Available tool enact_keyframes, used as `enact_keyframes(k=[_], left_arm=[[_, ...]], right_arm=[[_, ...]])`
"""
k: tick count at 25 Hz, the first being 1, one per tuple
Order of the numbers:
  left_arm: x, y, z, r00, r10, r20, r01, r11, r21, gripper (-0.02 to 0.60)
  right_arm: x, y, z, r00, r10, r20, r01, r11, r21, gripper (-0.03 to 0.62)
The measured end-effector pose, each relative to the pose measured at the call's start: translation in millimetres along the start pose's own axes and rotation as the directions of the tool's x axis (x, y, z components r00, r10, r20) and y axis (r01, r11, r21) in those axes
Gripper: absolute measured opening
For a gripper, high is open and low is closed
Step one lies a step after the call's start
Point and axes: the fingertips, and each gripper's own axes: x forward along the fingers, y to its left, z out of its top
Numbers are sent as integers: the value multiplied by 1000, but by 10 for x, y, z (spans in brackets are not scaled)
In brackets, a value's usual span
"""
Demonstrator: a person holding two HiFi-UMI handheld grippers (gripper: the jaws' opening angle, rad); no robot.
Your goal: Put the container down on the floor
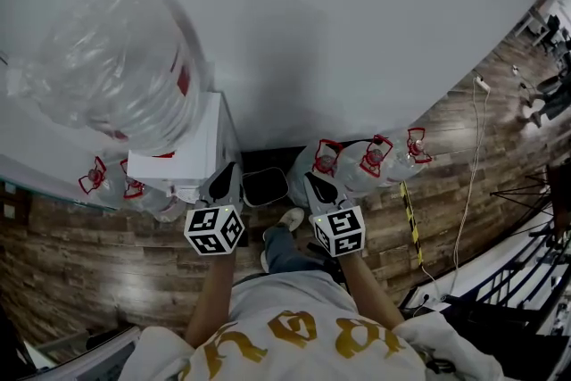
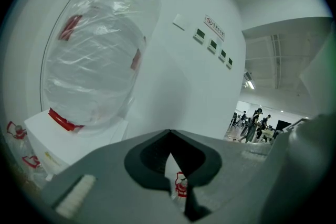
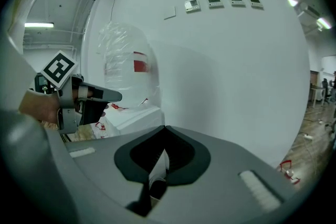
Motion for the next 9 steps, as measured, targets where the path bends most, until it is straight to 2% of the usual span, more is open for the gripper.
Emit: enact_keyframes(k=[9], left_arm=[[9,13,-73,999,37,0,-37,999,21,0]], right_arm=[[3,-65,-85,999,1,-37,-2,999,-34,28]])
